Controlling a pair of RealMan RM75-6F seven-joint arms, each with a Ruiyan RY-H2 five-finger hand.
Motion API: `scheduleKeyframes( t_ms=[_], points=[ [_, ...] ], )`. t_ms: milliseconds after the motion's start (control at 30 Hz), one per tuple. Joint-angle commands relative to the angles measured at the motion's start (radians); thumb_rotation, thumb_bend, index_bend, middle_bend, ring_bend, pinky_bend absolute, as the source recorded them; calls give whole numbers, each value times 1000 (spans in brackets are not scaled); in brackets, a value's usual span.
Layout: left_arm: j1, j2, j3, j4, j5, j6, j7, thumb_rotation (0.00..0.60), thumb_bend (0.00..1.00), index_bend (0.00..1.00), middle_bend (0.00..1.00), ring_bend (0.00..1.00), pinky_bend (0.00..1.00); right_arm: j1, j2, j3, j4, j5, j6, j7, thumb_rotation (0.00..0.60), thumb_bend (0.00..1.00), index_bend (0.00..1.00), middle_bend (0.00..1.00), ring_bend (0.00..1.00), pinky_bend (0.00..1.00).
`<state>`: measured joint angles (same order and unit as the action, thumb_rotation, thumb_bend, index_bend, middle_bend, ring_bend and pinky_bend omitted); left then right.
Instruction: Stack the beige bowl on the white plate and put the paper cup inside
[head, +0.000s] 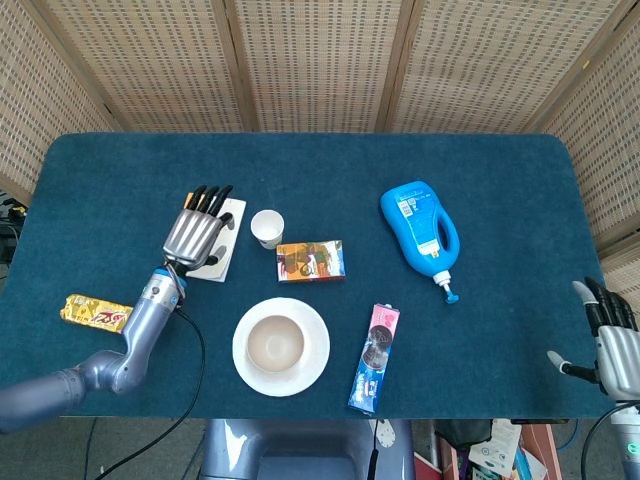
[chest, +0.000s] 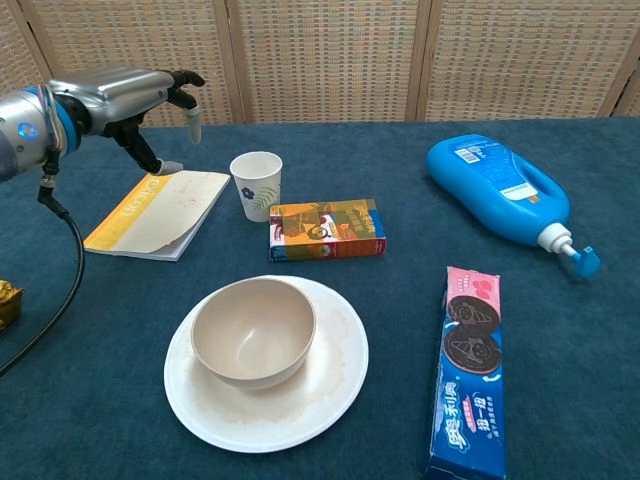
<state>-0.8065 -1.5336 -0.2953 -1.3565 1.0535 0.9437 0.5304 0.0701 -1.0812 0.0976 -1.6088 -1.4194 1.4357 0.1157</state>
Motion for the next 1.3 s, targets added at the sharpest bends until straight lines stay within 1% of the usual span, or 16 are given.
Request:
scheduleKeyframes(
  t_ms=[33, 433, 800, 900, 967, 1100, 1300],
  points=[
    [-49, -50, -13, 57, -45, -33, 33, 600, 309, 426, 0, 0, 21, 2, 0, 2, 8, 7, -9, 14, 600, 137, 0, 0, 0, 0],
    [-138, -150, -16, 179, -138, -76, 82, 600, 317, 431, 0, 0, 23, 5, 0, 8, 26, 28, -26, 47, 600, 137, 0, 0, 0, 0],
    [-184, -215, -4, 275, -166, -105, 77, 600, 322, 446, 0, 0, 25, 9, -3, 13, 41, 41, -40, 61, 600, 137, 0, 0, 0, 0],
    [-202, -244, -1, 314, -170, -118, 73, 600, 340, 457, 0, 0, 27, 10, -4, 14, 45, 45, -44, 62, 600, 137, 0, 0, 0, 0],
    [-210, -258, 1, 336, -168, -122, 68, 600, 361, 480, 0, 0, 31, 10, -5, 15, 46, 47, -44, 63, 600, 137, 0, 0, 0, 0],
    [-218, -284, 6, 372, -159, -120, 54, 600, 386, 575, 0, 0, 46, 9, -4, 17, 48, 51, -45, 66, 600, 137, 0, 0, 0, 0],
    [-214, -305, 18, 409, -130, -107, 22, 600, 406, 652, 0, 0, 65, 7, -3, 18, 51, 51, -42, 71, 600, 137, 0, 0, 0, 0]
  ],
)
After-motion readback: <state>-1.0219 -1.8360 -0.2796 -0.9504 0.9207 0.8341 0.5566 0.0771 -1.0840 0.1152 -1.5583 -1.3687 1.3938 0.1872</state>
